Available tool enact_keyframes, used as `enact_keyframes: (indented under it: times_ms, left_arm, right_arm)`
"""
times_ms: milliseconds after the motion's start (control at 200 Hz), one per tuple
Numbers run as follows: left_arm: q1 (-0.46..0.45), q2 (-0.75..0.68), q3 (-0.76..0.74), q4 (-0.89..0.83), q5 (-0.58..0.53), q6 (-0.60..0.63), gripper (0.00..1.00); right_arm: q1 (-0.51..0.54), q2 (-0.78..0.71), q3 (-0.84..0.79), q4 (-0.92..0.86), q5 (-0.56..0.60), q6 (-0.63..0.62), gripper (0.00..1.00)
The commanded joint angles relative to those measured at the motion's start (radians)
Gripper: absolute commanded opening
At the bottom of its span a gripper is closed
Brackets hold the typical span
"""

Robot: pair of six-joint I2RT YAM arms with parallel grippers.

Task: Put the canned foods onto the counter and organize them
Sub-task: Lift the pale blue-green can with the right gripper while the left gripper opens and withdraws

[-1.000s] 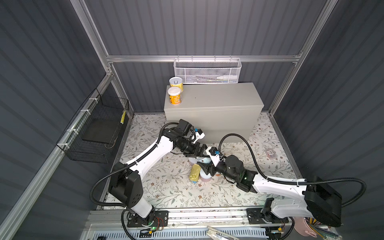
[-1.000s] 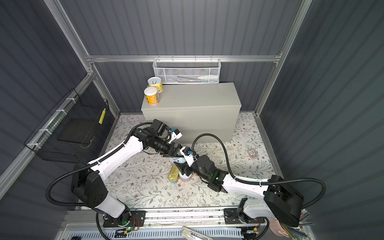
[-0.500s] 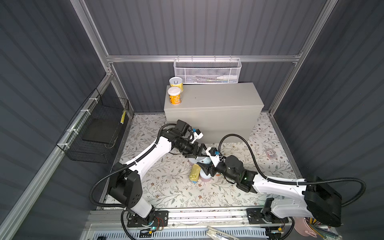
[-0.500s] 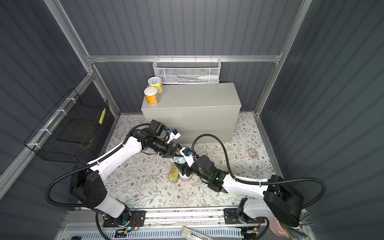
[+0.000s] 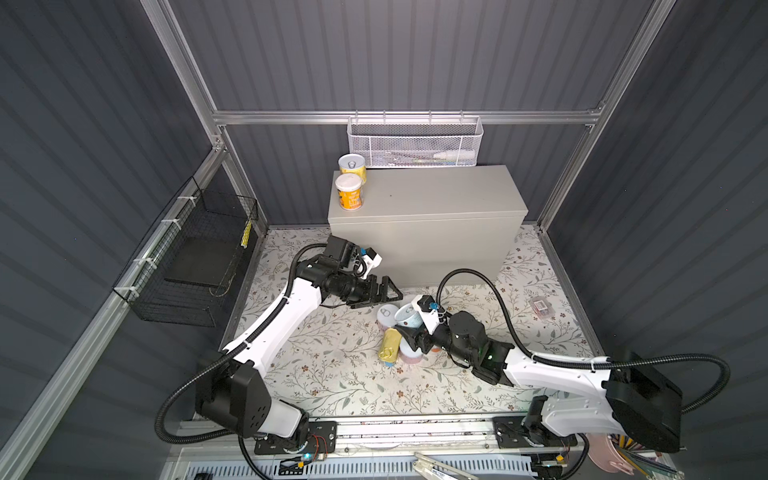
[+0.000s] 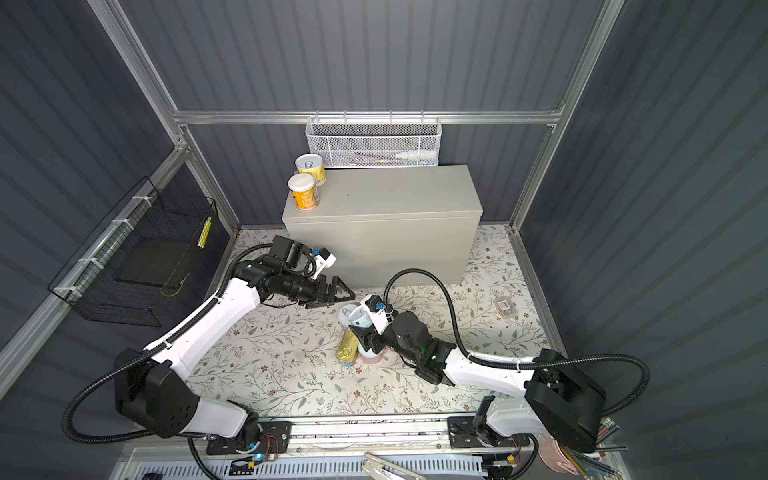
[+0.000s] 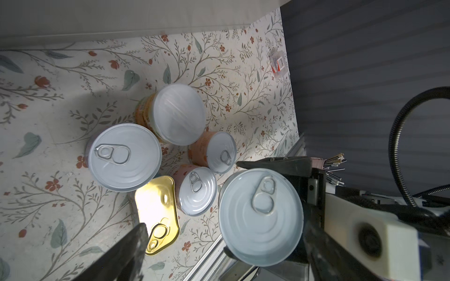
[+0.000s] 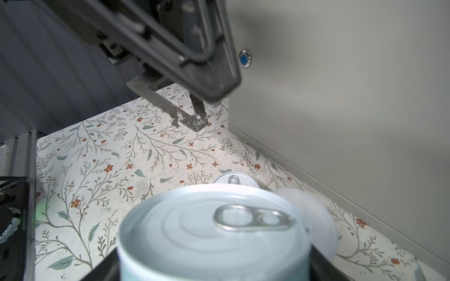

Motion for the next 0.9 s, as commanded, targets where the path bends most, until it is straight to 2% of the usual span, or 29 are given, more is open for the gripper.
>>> enact_keyframes:
  times_ms: [0,285,635,705,725,896]
  left_arm:
    - [0.032,-0.070,-0.055,0.029,-0.039,-0.049,1.00]
    - [0.096,-0.223,-0.131,0.074,-0.123,-0.103,1.00]
    - [0.107,-0.383,-0.184,0.087,-0.307,-0.122,1.00]
    - [0.107,-0.417,-0.218,0.108,-0.318,-0.125,1.00]
    - [0.107,-0.425,-0.230,0.116,-0.354,-0.127,1.00]
    - [0.107,-0.502,-0.326,0.193,-0.437,-0.129,1.00]
  right_arm:
    - [-0.008,-0.007,0.046,0.057,0.012,0.023,0.62]
    - [-0.032,-0.054,0.063,-0.008,0.034,0.063,0.62]
    - [-0.061,-0.228,0.077,-0.159,0.052,0.088,0.62]
    - [-0.070,-0.248,0.111,-0.205,0.049,0.091,0.62]
    - [-0.073,-0.252,0.124,-0.226,0.047,0.094,0.62]
    - [-0.092,-0.274,0.261,-0.344,0.000,0.104,0.62]
